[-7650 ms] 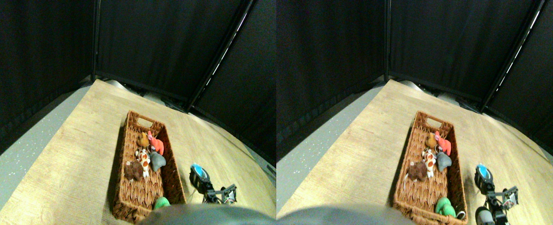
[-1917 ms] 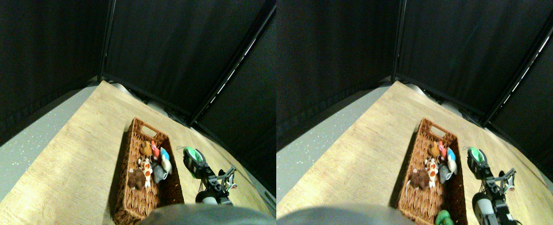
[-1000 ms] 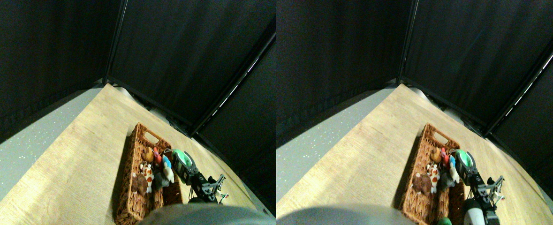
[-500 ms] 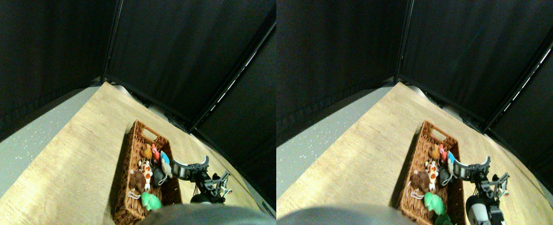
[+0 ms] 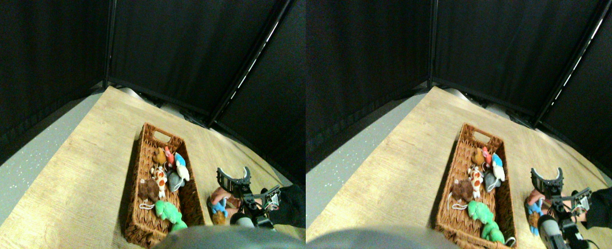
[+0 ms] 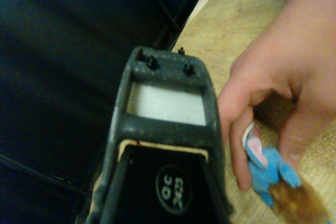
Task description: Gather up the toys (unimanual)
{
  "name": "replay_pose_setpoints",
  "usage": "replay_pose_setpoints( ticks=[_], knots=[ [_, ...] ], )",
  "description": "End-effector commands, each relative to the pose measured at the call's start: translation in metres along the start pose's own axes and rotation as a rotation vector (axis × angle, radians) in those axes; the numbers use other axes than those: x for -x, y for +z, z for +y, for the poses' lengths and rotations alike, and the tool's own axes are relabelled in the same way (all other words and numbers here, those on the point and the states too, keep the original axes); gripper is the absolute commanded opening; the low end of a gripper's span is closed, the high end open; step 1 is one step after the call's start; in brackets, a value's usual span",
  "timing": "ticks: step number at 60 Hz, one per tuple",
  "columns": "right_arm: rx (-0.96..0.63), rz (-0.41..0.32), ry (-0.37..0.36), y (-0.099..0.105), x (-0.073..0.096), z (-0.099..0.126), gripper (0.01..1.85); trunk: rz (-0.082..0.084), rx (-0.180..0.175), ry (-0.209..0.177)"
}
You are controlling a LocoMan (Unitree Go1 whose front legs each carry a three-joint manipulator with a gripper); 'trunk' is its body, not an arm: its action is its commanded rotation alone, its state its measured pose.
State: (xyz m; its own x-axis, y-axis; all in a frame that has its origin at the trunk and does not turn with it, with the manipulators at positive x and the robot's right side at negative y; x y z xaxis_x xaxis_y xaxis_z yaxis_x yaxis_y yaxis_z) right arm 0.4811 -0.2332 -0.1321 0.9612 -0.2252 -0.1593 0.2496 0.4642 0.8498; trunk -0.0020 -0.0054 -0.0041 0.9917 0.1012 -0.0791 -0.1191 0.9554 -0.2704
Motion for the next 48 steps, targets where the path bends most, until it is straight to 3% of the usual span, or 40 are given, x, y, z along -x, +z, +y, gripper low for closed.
replay_pose_setpoints(
  ticks=[1, 10, 24, 37, 48],
  knots=[
    [-0.044, -0.029, 0.051, 0.005, 0.003, 0.007, 0.46, 0.013, 0.0, -0.012],
    [-0.123, -0.04, 0.041, 0.006, 0.013, -0.008, 0.47, 0.021, -0.019, -0.025],
    [-0.13, -0.072, -0.009, 0.005, 0.016, -0.025, 0.57, 0.031, -0.035, -0.03],
    [-0.174, -0.028, -0.007, 0.002, 0.012, -0.034, 0.72, 0.027, -0.022, -0.021],
    [-0.211, 0.008, -0.09, -0.004, 0.01, -0.053, 0.85, 0.025, -0.007, -0.009]
  ],
)
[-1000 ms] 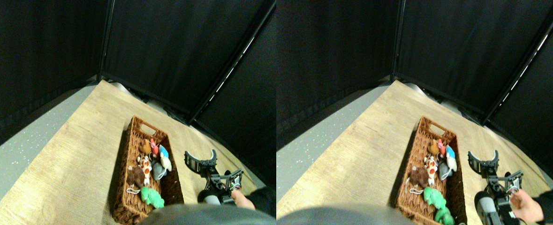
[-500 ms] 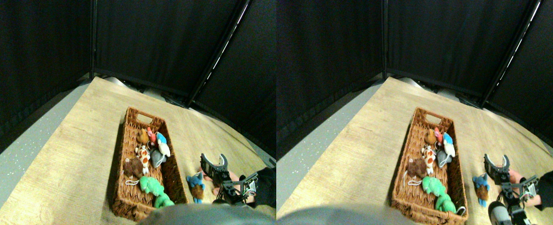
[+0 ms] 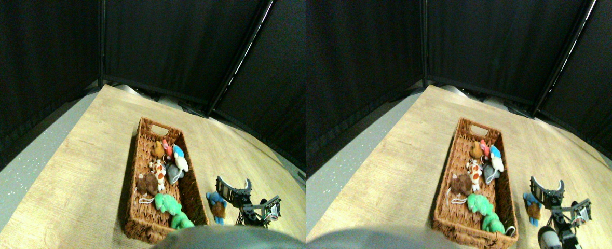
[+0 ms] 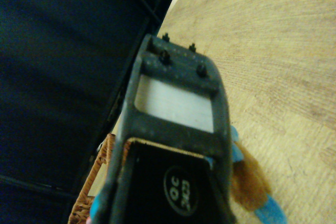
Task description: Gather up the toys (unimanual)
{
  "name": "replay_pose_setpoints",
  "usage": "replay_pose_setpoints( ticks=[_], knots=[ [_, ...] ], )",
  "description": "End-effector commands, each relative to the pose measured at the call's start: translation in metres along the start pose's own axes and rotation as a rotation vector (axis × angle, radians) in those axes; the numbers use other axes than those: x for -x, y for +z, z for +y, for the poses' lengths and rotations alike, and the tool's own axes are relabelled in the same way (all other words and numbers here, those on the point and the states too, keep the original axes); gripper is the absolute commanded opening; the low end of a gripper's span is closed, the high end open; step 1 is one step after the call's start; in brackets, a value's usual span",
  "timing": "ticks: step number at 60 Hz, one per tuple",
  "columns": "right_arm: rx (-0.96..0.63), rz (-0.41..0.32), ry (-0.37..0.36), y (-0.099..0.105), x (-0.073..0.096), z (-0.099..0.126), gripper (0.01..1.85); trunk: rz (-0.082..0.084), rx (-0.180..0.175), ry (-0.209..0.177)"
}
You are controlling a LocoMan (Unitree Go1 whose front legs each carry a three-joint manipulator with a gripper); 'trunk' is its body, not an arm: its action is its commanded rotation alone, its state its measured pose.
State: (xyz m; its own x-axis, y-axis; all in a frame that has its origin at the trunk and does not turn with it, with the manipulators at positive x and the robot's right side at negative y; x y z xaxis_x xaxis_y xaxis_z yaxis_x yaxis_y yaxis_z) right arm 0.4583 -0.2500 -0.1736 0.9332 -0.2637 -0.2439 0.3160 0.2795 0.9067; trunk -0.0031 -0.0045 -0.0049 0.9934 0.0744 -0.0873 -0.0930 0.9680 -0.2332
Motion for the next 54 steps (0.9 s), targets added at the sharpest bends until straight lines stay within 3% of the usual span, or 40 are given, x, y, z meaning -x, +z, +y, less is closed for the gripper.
replay_pose_setpoints(
  ticks=[1, 8, 28, 48, 54],
  knots=[
    [-0.033, 0.015, 0.003, 0.0, -0.002, -0.006, 0.86, 0.01, 0.034, 0.015],
    [-0.054, 0.048, -0.031, -0.003, -0.008, -0.02, 0.96, 0.012, 0.035, 0.016],
    [-0.113, 0.016, -0.132, -0.007, -0.021, -0.056, 0.81, 0.02, 0.044, 0.025],
    [-0.14, -0.008, -0.214, -0.007, -0.027, -0.08, 0.82, 0.025, 0.041, 0.028],
    [-0.156, -0.016, -0.218, -0.008, -0.029, -0.077, 0.64, 0.025, 0.041, 0.027]
  ],
)
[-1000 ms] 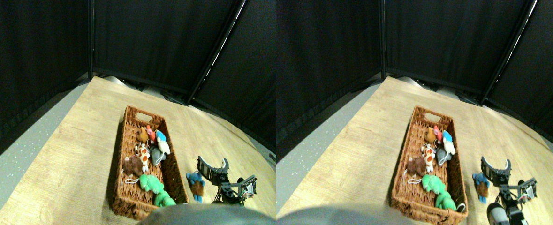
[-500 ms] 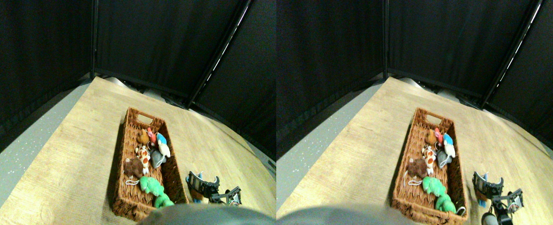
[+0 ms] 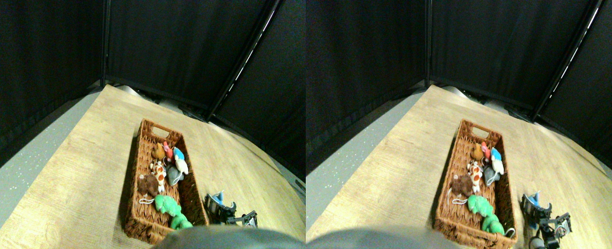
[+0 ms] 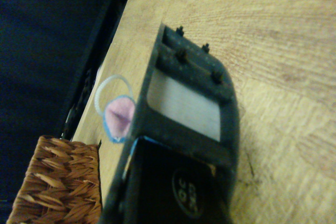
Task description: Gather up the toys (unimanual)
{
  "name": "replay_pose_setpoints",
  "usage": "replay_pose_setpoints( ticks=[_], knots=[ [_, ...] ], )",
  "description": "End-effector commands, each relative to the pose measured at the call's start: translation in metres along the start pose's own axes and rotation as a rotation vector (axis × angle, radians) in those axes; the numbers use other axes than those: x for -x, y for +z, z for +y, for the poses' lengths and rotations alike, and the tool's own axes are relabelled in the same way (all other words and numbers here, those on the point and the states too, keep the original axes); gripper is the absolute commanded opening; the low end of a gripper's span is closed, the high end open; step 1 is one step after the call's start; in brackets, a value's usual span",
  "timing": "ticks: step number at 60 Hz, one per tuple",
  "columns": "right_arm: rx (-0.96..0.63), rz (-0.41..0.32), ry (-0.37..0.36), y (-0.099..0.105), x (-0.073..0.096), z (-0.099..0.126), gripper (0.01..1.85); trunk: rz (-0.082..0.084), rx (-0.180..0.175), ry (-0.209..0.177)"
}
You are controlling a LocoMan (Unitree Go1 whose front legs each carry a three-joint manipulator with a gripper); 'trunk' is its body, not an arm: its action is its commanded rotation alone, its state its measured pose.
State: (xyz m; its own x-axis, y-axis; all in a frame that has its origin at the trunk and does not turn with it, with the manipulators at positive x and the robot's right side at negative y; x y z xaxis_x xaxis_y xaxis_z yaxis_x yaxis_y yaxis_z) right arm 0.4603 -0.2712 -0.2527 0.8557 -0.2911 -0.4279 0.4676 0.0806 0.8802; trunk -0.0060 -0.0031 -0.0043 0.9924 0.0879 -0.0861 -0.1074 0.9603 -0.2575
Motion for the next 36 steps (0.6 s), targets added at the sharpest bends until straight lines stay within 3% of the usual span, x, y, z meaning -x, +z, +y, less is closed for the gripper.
replay_pose_setpoints(
  ticks=[1, 3, 4, 6, 7, 12, 22, 32, 36],
  knots=[
    [0.005, -0.03, -0.009, 0.0, -0.002, 0.001, 0.54, 0.03, 0.015, 0.015],
    [0.037, -0.05, -0.002, 0.0, -0.003, 0.002, 0.35, 0.03, 0.015, 0.015],
    [0.037, -0.05, -0.002, 0.0, -0.003, 0.002, 0.35, 0.03, 0.015, 0.015],
    [0.039, -0.082, 0.0, -0.001, -0.003, 0.004, 0.08, 0.03, 0.015, 0.015],
    [0.04, -0.103, -0.003, -0.002, -0.003, 0.004, 0.06, 0.03, 0.015, 0.015],
    [0.013, -0.126, -0.012, -0.003, -0.004, 0.008, 0.06, 0.03, 0.015, 0.015],
    [0.013, -0.115, 0.038, -0.004, -0.001, 0.019, 0.06, 0.025, 0.011, 0.008],
    [0.017, -0.09, 0.094, -0.006, 0.007, 0.035, 0.06, 0.016, 0.008, 0.004],
    [0.042, -0.04, 0.147, -0.01, 0.012, 0.05, 0.06, 0.012, 0.009, 0.003]
  ],
)
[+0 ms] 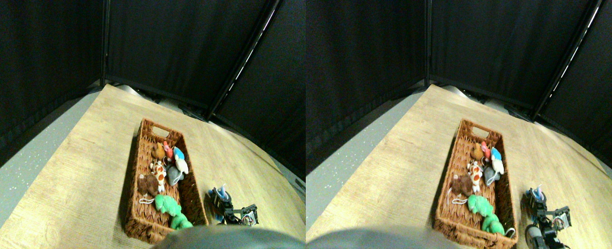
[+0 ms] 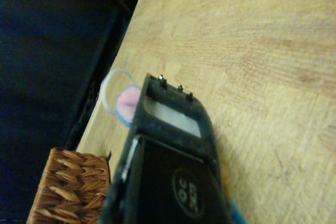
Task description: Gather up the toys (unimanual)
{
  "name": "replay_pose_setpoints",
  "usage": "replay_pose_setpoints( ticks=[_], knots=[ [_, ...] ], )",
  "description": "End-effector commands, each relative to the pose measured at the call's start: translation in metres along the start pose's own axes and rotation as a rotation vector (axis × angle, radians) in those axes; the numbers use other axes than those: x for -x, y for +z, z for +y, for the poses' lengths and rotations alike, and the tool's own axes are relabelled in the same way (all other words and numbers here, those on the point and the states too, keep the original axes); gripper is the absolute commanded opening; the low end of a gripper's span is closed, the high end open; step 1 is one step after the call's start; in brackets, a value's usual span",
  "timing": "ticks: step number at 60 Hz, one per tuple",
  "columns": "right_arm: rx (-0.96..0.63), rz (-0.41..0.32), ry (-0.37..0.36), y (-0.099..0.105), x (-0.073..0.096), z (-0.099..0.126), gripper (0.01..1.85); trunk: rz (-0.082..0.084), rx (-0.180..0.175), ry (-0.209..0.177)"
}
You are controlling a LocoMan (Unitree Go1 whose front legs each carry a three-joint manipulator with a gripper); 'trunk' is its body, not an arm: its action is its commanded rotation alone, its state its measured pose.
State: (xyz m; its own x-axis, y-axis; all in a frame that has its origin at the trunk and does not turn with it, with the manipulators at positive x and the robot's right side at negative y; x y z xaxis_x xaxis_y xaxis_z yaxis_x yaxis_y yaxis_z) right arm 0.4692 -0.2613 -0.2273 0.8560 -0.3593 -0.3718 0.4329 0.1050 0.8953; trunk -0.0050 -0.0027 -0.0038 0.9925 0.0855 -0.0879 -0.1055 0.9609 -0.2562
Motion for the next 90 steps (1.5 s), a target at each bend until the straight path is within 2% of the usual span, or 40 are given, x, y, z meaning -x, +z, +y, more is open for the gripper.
replay_pose_setpoints(
  ticks=[1, 7, 12, 22, 26, 35, 43, 51, 56, 69, 90],
  knots=[
    [0.026, 0.037, 0.104, -0.003, 0.005, 0.023, 0.06, 0.007, 0.011, 0.004],
    [0.072, 0.067, 0.173, -0.011, 0.014, 0.048, 0.06, -0.004, 0.018, 0.003],
    [0.11, 0.138, 0.257, -0.023, 0.023, 0.073, 0.06, -0.013, 0.03, 0.006],
    [0.154, 0.194, 0.305, -0.041, 0.033, 0.099, 0.06, -0.027, 0.06, 0.019],
    [0.183, 0.239, 0.339, -0.05, 0.038, 0.111, 0.06, -0.032, 0.072, 0.027],
    [0.196, 0.283, 0.344, -0.066, 0.05, 0.131, 0.06, -0.035, 0.097, 0.04],
    [0.208, 0.304, 0.362, -0.076, 0.056, 0.138, 0.06, -0.044, 0.119, 0.058],
    [0.224, 0.379, 0.383, -0.087, 0.064, 0.146, 0.06, -0.052, 0.139, 0.067],
    [0.245, 0.386, 0.394, -0.094, 0.068, 0.147, 0.06, -0.057, 0.151, 0.076],
    [0.209, 0.424, 0.388, -0.105, 0.075, 0.142, 0.06, -0.053, 0.167, 0.09],
    [0.202, 0.434, 0.378, -0.115, 0.08, 0.14, 0.06, -0.049, 0.173, 0.086]
  ],
)
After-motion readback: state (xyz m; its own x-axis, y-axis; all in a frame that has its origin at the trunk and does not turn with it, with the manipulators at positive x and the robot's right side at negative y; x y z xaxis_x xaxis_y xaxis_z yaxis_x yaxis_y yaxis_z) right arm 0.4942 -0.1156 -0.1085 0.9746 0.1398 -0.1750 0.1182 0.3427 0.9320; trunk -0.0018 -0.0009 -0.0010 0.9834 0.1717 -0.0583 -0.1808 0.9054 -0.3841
